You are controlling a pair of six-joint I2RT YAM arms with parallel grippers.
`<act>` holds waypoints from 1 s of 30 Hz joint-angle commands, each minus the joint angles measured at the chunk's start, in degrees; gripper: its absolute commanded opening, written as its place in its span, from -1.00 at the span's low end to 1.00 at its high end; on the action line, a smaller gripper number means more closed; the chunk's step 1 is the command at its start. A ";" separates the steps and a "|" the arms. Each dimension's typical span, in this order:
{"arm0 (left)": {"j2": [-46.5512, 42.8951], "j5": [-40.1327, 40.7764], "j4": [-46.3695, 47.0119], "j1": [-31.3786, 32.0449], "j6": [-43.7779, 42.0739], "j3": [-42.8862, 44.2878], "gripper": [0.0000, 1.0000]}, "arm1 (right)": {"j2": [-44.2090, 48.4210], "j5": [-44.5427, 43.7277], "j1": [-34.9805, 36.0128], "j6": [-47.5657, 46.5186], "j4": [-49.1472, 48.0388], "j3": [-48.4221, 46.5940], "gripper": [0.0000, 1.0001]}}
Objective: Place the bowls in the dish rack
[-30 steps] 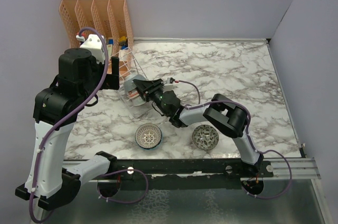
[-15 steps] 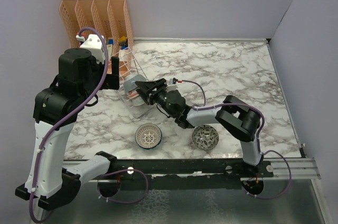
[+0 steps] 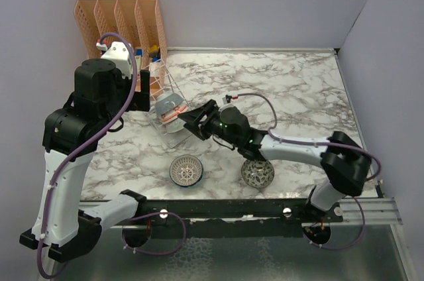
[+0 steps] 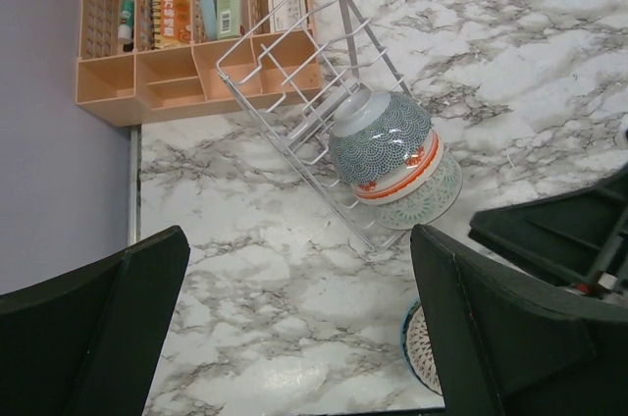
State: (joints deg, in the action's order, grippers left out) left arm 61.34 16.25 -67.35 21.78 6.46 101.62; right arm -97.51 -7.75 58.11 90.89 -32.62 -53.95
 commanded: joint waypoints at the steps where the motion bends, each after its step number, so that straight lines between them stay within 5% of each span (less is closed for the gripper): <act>1: 0.19 1.84 1.22 0.24 -0.66 2.55 0.98 | 13.61 0.60 -0.32 -14.76 44.32 -5.13 0.17; 7: -0.02 1.77 0.70 0.19 -0.44 1.83 0.98 | 14.61 -5.80 -0.27 -27.30 85.14 -15.12 0.20; 11: -0.26 1.38 0.73 0.19 -0.31 0.91 0.98 | 9.51 -5.33 -0.19 -30.44 99.37 -17.68 0.21; 30: -0.80 3.21 0.02 0.21 -0.57 1.17 0.98 | 5.50 -0.50 0.56 -35.24 87.74 -8.02 -0.06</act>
State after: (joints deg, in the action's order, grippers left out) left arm 61.54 17.52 -67.40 21.78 6.46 102.61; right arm -89.65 -9.45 58.13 58.19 58.89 -62.06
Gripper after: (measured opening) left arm 0.989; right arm 0.474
